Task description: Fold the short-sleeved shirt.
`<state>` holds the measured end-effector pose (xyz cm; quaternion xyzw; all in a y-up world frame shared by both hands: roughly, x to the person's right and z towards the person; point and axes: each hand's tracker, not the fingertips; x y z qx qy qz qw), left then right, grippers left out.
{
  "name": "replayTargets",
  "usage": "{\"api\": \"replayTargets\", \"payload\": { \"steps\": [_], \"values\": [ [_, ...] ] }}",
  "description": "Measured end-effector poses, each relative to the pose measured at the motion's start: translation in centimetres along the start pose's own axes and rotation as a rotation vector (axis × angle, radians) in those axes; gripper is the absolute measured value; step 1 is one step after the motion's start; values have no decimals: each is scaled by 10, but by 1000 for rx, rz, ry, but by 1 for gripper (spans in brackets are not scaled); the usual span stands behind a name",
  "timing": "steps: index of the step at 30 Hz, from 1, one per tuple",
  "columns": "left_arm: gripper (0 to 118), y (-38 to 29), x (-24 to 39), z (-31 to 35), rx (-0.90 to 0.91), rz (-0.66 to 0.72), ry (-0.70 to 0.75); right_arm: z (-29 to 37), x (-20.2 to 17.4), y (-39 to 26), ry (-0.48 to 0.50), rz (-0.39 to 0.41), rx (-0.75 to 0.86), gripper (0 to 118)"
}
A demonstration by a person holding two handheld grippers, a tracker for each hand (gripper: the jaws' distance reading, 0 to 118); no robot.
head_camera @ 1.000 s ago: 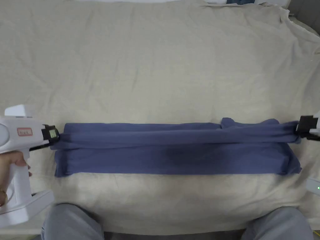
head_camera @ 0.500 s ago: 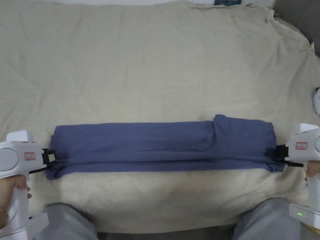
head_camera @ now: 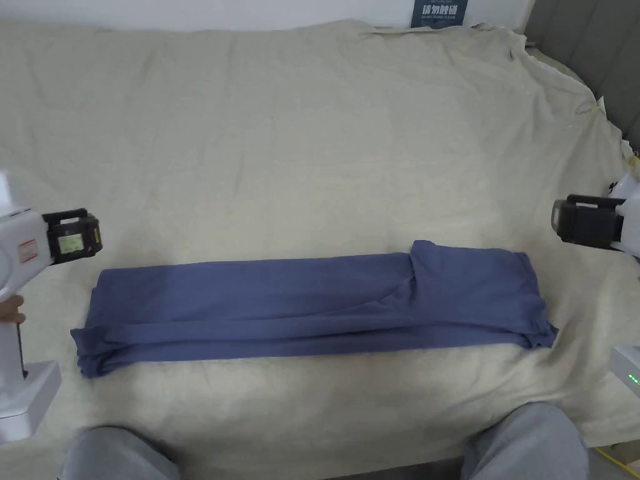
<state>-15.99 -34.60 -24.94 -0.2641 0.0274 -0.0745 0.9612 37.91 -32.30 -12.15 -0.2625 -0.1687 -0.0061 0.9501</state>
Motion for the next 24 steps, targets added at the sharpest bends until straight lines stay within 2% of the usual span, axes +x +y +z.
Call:
{"api": "replayTargets", "payload": {
  "steps": [3, 6, 9, 12, 15, 16, 17, 18, 19, 20, 21, 22, 24],
  "values": [
    [108, 2, 18, 16, 154, 6, -36, 13, -15, 2, 32, 14, 131, 103],
    [106, 1, 34, 29, 261, 69, -74, 18, -34, -6, 23, 31, 238, 106],
    [101, -4, 44, 39, 330, 108, -114, 19, -45, -15, 70, -26, 290, 106],
    [79, -10, 55, 46, 371, 89, -134, 20, -53, -22, 98, -97, 309, 101],
    [50, -14, 65, 49, 385, 67, -153, 20, -63, -23, 106, -100, 319, 72],
    [35, -15, 66, 48, 386, 63, -160, 20, -65, -24, 106, -102, 321, 54],
    [26, -16, 67, 48, 383, 63, -172, 19, -68, -24, 113, -102, 324, 38],
    [22, -17, 69, 47, 378, 68, -184, 18, -70, -24, 121, -100, 325, 38],
    [22, -18, 70, 47, 373, 71, -188, 18, -73, -24, 121, -100, 325, 33],
    [13, -19, 72, 47, 371, 73, -189, 17, -76, -25, 120, -96, 328, 15],
    [8, -21, 73, 47, 369, 76, -190, 17, -78, -25, 118, -90, 330, 5],
    [2, -21, 72, 47, 365, 77, -195, 17, -78, -25, 126, -84, 327, 3],
    [0, -22, 74, 47, 354, 76, -209, 17, -82, -25, 141, -78, 321, 0]
  ]
}}
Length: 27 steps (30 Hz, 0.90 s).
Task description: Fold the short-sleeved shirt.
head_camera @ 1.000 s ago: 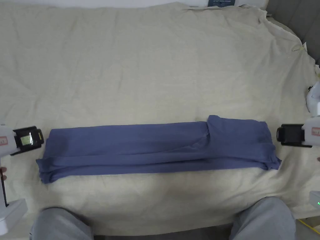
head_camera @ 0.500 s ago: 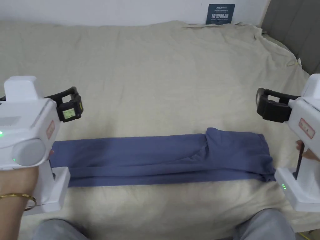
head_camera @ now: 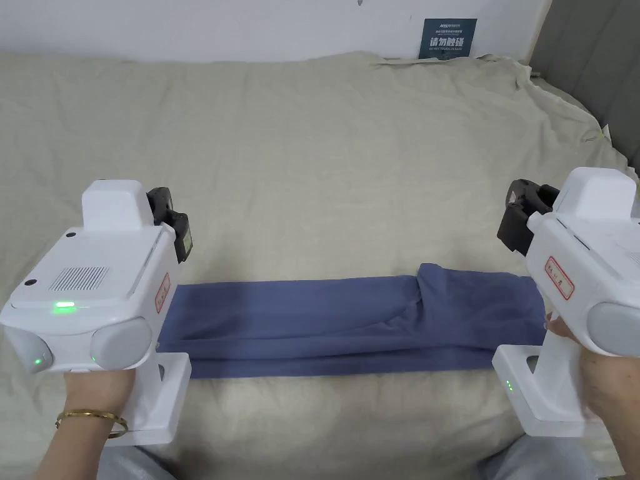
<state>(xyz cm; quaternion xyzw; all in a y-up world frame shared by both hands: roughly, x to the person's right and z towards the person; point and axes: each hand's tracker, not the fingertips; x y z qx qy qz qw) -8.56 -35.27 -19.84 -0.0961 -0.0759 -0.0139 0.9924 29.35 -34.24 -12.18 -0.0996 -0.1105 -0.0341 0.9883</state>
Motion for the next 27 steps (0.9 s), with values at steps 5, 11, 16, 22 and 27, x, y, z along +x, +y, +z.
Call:
{"api": "replayTargets", "payload": {
  "steps": [5, 11, 16, 22, 27],
  "values": [
    [0, -2, 1, 1, -10, -4, -3, 0, -8, -4, 6, 39, -24, 0],
    [0, -2, 1, 2, -14, 10, -7, 0, -11, -6, 10, 30, -41, 0],
    [0, -1, -4, 0, -23, 28, -9, -2, -12, -8, 14, 34, -50, 0],
    [0, 13, -31, -16, -179, 112, -60, -3, -18, -10, 18, 55, -66, 0],
    [7, 15, -79, -50, -499, 308, -176, -5, -21, -12, 25, 62, -83, 0]
  ]
}}
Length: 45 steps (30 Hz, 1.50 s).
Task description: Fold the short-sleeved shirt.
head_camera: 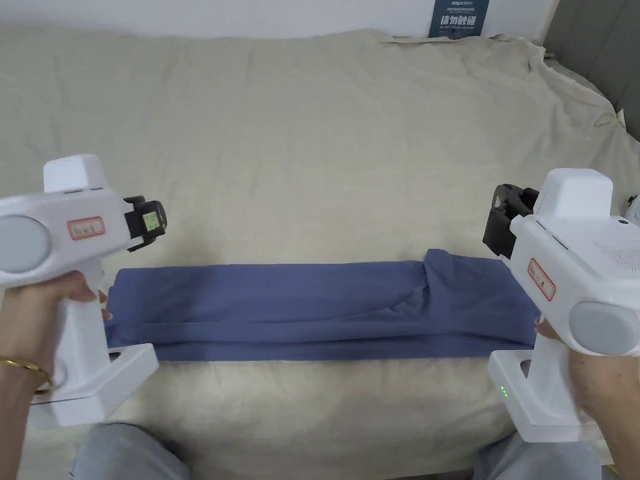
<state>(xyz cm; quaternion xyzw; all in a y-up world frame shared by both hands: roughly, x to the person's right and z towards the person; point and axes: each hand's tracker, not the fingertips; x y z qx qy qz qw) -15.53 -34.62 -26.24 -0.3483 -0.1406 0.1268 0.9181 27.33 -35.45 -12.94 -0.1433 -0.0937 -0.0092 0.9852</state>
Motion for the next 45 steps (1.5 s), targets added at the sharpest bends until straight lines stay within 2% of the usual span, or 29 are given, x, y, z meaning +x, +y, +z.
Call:
{"api": "replayTargets", "payload": {
  "steps": [2, 3, 4, 5, 6, 7, 12, 19, 21, 23, 26, 31, 33, 34, 35, 36, 37, 39, 45],
  "values": [
    [28, 4, -18, -6, -75, -2, -10, 0, -1, 0, 1, 9, -5, 0],
    [46, 6, -27, -9, -117, -6, -12, 0, 0, -1, 1, 11, -8, 0],
    [76, 5, -31, -11, -154, -11, -13, -1, 0, -1, 1, 12, -9, 0],
    [96, 4, -39, -15, -199, -5, -28, -1, -1, -1, 0, 12, -13, 0],
    [110, 4, -49, -18, -238, 11, -50, -2, -1, -2, -1, 12, -16, 0],
    [118, 3, -58, -19, -253, 28, -68, -2, -1, -2, -2, 12, -19, 0],
    [118, 2, -104, -35, -331, 178, -101, -9, -3, -6, -11, 18, -46, 0],
    [118, -12, -144, -62, -415, 298, -206, -19, -4, -11, -47, 16, -91, 0],
    [118, -20, -148, -73, -465, 297, -184, -22, -4, -11, -58, 10, -99, 0],
    [117, -27, -150, -80, -510, 286, -157, -23, -6, -10, -62, 3, -104, 0],
    [103, -37, -153, -85, -516, 294, -182, -26, -8, -11, -72, 9, -109, 0],
    [98, -44, -148, -88, -488, 302, -207, -28, -13, -13, -70, 11, -125, 0],
    [91, -43, -149, -87, -490, 301, -214, -28, -15, -15, -65, 12, -131, 0],
    [77, -43, -150, -87, -488, 301, -211, -27, -16, -17, -64, 12, -132, 0],
    [51, -42, -152, -86, -482, 305, -196, -28, -17, -18, -63, 14, -136, 0],
    [16, -45, -153, -87, -473, 314, -187, -28, -18, -20, -60, 14, -141, 0],
    [8, -47, -153, -87, -458, 320, -141, -28, -18, -21, -58, 12, -147, 0],
    [7, -52, -143, -87, -465, 295, -151, -29, -18, -24, -53, 11, -155, 0],
    [4, -39, -111, -77, -455, 182, -3, -28, -20, -22, -46, 19, -154, 0]
  ]
}}
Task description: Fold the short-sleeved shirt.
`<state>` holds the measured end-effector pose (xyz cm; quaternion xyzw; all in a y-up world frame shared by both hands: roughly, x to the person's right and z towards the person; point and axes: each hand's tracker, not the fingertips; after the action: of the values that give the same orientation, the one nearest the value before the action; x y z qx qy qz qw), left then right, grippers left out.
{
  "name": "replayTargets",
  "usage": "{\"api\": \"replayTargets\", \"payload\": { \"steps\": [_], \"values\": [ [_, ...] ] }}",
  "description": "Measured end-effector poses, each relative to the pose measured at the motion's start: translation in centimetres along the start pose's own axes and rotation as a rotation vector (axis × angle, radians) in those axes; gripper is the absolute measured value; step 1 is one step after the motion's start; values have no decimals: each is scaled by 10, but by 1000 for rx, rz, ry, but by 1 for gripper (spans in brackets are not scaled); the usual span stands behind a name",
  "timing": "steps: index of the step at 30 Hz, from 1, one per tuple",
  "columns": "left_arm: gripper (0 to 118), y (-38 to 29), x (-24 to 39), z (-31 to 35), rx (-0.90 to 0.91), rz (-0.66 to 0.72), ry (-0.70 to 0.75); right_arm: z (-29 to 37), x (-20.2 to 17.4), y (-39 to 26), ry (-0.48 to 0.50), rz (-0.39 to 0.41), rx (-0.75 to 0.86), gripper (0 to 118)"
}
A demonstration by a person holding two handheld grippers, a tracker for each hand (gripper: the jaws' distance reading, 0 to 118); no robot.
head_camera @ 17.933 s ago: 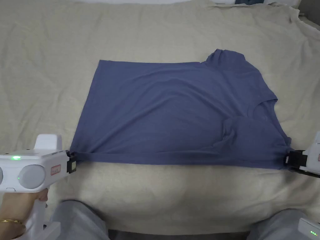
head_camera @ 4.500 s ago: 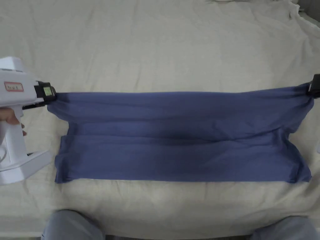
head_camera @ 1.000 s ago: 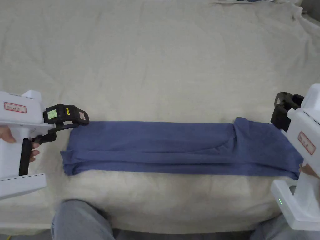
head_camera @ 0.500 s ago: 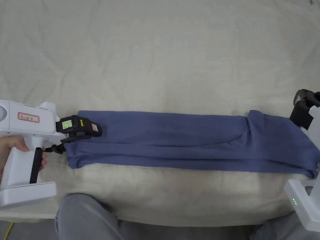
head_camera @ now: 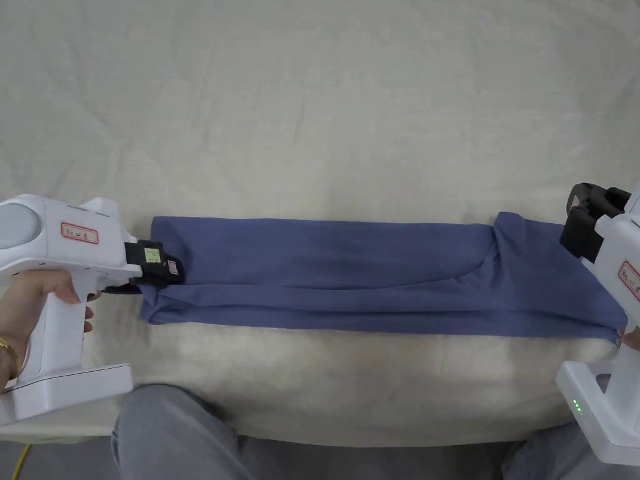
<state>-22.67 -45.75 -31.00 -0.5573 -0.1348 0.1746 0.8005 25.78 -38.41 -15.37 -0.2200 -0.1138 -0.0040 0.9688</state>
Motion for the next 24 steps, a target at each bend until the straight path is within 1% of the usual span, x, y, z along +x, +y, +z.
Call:
{"api": "replayTargets", "payload": {
  "steps": [3, 5, 10, 15, 20, 24],
  "values": [
    [4, 2, 13, 17, 24, -9, 14, 2, 2, 4, 5, -20, 12, 0],
    [4, 4, 22, 31, 46, -14, 26, 3, 3, 6, 5, -17, 21, 0],
    [4, 7, 69, 69, 116, -136, 30, 9, 10, 10, 9, -28, 40, 0],
    [4, -2, 125, 91, 156, -274, -55, 17, 23, 12, 8, -51, 66, 0],
    [4, -14, 183, 78, 125, -383, -146, 25, 39, 11, -8, -72, 83, 0],
    [4, -27, 232, 37, 55, -465, -182, 34, 55, 9, -32, -91, 95, 0]
  ]
}}
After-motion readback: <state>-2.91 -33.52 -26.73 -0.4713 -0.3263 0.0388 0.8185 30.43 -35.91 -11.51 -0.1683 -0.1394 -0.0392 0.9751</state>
